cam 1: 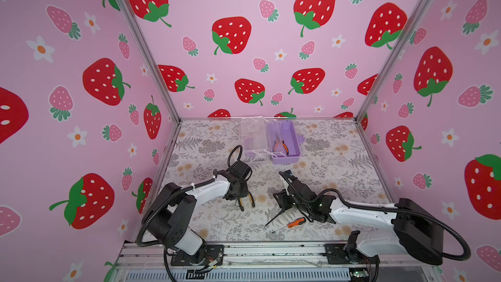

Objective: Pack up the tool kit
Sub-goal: 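Reach both grippers to the yellow-handled pliers on the table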

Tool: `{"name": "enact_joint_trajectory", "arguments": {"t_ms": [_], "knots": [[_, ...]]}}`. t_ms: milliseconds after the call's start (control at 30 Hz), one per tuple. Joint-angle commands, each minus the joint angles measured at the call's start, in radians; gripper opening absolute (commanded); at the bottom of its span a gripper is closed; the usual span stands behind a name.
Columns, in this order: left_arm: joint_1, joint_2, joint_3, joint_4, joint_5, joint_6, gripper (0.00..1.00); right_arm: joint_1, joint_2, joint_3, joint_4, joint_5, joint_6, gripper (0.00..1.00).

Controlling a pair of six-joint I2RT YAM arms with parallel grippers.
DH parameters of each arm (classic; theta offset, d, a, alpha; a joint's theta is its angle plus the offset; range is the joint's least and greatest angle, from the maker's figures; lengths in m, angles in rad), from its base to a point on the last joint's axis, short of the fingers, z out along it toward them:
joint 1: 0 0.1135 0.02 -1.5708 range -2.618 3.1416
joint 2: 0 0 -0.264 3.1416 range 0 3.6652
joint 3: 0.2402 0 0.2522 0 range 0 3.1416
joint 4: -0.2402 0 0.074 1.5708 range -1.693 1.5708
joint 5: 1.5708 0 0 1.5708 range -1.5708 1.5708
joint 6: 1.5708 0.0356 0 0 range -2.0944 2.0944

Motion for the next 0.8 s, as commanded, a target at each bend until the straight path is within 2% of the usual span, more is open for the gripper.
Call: {"name": "enact_joint_trajectory", "arguments": {"t_ms": [0,133,400,567,667,767], "knots": [[0.005,0.06,0.045,-0.031,0.051,0.043,0.31,0.007,-0.032,-0.014,-0.016,0.056,0.058,0.55],[0.006,0.095,0.076,-0.03,0.074,0.058,0.19,0.007,-0.023,-0.004,-0.024,0.06,0.063,0.55],[0.007,0.112,0.096,-0.014,0.089,0.071,0.15,0.008,0.04,0.058,-0.041,0.033,0.035,0.55],[0.007,0.099,0.096,-0.022,0.099,0.076,0.25,0.031,0.126,0.111,-0.011,0.014,0.018,0.57],[0.007,0.089,0.1,-0.031,0.105,0.077,0.39,0.057,0.219,0.186,-0.017,0.016,-0.016,0.61],[0.008,0.075,0.097,-0.034,0.113,0.074,0.45,0.081,0.333,0.279,-0.04,0.029,-0.049,0.65]]}}
